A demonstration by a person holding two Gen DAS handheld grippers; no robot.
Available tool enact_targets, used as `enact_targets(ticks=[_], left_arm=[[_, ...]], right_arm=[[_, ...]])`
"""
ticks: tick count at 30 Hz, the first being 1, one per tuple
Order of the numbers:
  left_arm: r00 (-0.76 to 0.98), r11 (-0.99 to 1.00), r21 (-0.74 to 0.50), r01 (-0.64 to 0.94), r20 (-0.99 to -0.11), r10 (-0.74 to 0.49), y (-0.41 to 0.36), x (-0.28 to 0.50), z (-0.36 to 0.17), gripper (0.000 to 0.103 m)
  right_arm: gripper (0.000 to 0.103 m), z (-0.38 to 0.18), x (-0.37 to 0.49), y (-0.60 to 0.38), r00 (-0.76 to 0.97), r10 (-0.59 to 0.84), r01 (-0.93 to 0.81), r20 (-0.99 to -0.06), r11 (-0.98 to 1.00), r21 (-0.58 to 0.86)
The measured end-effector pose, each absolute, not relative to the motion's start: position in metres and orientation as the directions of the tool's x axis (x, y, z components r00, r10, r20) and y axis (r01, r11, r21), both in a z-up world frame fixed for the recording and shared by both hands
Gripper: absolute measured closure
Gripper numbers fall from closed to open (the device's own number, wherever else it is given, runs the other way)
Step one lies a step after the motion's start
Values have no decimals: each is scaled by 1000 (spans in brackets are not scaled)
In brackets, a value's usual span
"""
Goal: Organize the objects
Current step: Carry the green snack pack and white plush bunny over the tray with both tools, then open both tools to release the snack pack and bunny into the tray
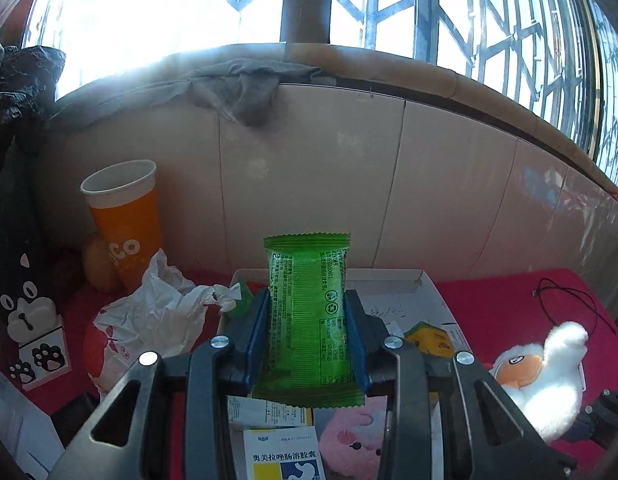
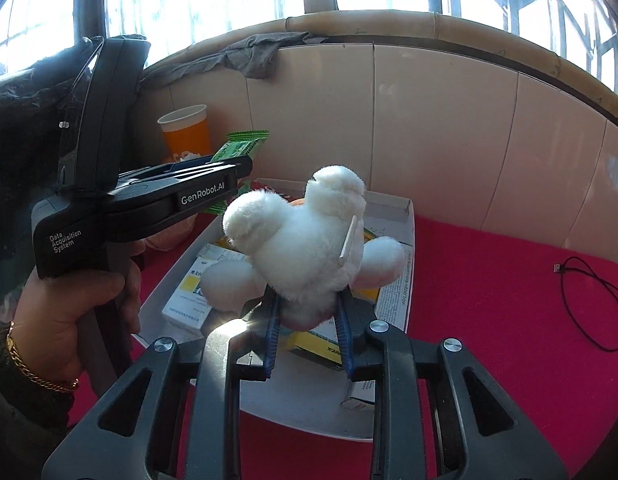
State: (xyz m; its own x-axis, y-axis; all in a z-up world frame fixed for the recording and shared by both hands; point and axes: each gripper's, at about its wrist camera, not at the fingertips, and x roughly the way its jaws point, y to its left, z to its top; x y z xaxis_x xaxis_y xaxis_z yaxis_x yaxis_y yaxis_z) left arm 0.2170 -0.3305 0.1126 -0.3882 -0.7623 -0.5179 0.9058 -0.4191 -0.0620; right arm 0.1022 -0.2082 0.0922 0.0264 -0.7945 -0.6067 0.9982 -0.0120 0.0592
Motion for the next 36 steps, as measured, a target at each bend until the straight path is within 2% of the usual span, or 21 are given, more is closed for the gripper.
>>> enact_targets(ticks=[6, 19, 21, 22, 23, 24, 25, 26, 27, 32, 36], left_arm=[[-375, -406, -67, 911, -541, -752, -346, 213, 106, 67], [-368, -389, -81, 918, -545, -753, -359, 212, 100, 66], [-370, -384, -93, 919, -546, -752, -359, 214, 101, 61], [-373, -383, -99, 918, -542, -753, -359, 215, 102, 51], [-372, -381, -99, 919, -535, -759, -357, 216, 103, 30], [-372, -381, -97, 920, -525, -765, -356, 217, 104, 18], [-374, -382, -93, 919, -510, -775, -353, 218, 106, 1], [-371, -381, -83, 921, -490, -789, -351, 217, 109, 0], [-361, -375, -68, 924, -473, -804, -346, 218, 112, 0], [-334, -350, -49, 936, -441, -833, -336, 220, 124, 0], [-334, -345, -54, 937, -432, -838, -328, 223, 129, 0]], right_arm=[[79, 76, 107, -222, 27, -765, 999, -644, -4, 45], [78, 62, 112, -227, 30, -749, 999, -662, 15, 28], [78, 59, 113, -222, 30, -745, 1000, -667, 22, 19], [77, 56, 115, -220, 31, -740, 999, -672, 30, 13], [70, 52, 117, -218, 23, -734, 999, -679, 33, -2], [52, 50, 119, -215, 4, -732, 999, -682, 31, -27], [37, 49, 120, -207, -18, -738, 998, -674, 24, -54], [13, 50, 121, -203, -38, -750, 997, -660, 15, -75], [2, 52, 122, -198, -55, -764, 996, -642, 6, -92], [1, 76, 114, -179, -90, -821, 995, -563, -46, -92], [1, 90, 107, -173, -100, -839, 995, -536, -83, -57]])
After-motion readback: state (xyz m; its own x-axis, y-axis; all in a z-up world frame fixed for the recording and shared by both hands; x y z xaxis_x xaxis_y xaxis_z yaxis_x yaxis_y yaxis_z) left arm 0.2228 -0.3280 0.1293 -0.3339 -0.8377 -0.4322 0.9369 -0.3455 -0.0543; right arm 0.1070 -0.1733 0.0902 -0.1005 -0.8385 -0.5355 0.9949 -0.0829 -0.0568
